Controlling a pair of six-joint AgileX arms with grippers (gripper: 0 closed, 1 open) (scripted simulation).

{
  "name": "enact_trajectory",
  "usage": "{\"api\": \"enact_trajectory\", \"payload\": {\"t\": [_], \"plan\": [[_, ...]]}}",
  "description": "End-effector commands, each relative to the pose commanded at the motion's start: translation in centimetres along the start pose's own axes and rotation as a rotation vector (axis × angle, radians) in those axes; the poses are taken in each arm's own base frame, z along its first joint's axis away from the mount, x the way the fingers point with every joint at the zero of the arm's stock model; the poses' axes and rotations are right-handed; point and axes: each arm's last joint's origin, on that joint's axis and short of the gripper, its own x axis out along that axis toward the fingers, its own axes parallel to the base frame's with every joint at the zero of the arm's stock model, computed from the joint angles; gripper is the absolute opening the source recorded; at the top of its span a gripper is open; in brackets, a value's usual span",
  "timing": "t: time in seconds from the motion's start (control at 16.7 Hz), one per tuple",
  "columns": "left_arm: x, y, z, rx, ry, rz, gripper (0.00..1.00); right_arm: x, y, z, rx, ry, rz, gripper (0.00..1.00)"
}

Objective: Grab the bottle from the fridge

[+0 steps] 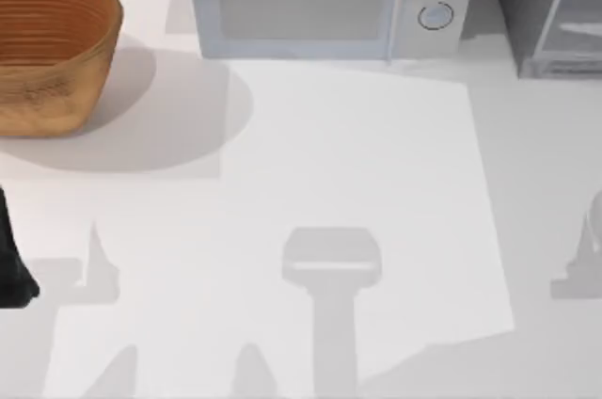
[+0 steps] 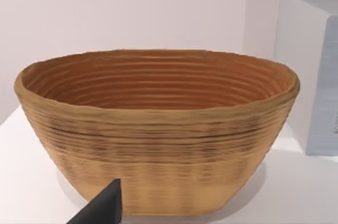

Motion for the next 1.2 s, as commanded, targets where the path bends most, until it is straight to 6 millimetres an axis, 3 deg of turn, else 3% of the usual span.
{"api": "enact_trajectory", "payload": {"t": [0.3,0.48,0.6,0.9,1.2], "plan": [[0.0,0.0,0.0,0.000,0.000,0.000,1.00,2.3,1.0,3.8,-0.005,-0.043,-0.006,0.00],[0.0,0.0,0.0,0.000,0.000,0.000,1.00,5.7,2.5,5.5,-0.008,-0.031,-0.009,0.00],[0.0,0.0,0.0,0.000,0.000,0.000,1.00,8.5,4.1,5.6,-0.015,-0.003,-0.009,0.00],[0.0,0.0,0.0,0.000,0.000,0.000,1.00,15.4,9.6,2.2,-0.041,0.063,-0.006,0.00],[0.0,0.0,0.0,0.000,0.000,0.000,1.00,19.0,15.2,-2.4,-0.036,0.044,-0.002,0.00]]}}
